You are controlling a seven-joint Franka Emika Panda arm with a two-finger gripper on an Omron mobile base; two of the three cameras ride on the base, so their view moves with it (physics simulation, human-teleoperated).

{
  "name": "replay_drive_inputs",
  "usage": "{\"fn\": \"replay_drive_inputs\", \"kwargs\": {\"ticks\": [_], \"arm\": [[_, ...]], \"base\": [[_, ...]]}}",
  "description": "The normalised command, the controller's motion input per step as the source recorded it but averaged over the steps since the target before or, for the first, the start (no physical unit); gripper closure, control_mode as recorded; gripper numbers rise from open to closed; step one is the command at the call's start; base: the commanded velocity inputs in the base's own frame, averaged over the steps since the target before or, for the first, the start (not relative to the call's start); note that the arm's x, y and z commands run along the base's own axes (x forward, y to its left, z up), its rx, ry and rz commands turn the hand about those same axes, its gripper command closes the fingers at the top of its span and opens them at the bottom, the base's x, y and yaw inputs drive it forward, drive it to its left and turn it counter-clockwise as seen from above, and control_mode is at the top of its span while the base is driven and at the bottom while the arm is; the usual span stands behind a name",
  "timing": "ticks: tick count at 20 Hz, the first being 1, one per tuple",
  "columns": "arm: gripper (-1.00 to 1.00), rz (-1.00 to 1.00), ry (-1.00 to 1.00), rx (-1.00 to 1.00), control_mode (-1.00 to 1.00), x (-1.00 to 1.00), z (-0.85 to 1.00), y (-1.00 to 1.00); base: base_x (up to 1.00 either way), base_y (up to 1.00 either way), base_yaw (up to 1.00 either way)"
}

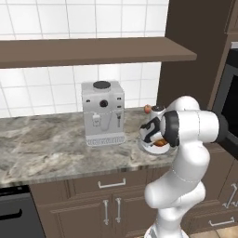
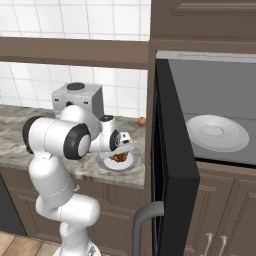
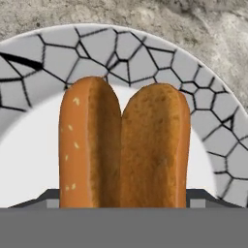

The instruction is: Pick the hotdog bun from the counter and place it in the microwave.

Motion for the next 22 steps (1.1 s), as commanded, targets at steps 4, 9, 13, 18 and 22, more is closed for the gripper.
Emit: {"fn": "replay_drive_inputs", "kwargs": {"ticks": [4, 9, 13, 18, 22], "arm": [[1.0, 0.0, 0.04, 0.0, -1.0, 0.02, -0.33, 0.0], [1.0, 0.04, -0.04, 0.06, -1.0, -0.31, 0.51, 0.0], [1.0, 0.07, -0.05, 0.12, -1.0, -0.92, 1.0, 0.18], [1.0, 0.01, -0.18, 0.04, -1.0, -1.0, 1.0, 0.49], [1.0, -0.09, -0.14, 0.0, -1.0, -0.89, 0.99, 0.9]], "base": [[0.0, 0.0, 0.0], [0.0, 0.0, 0.0], [0.0, 0.0, 0.0], [0.0, 0.0, 0.0], [0.0, 0.0, 0.0]]}}
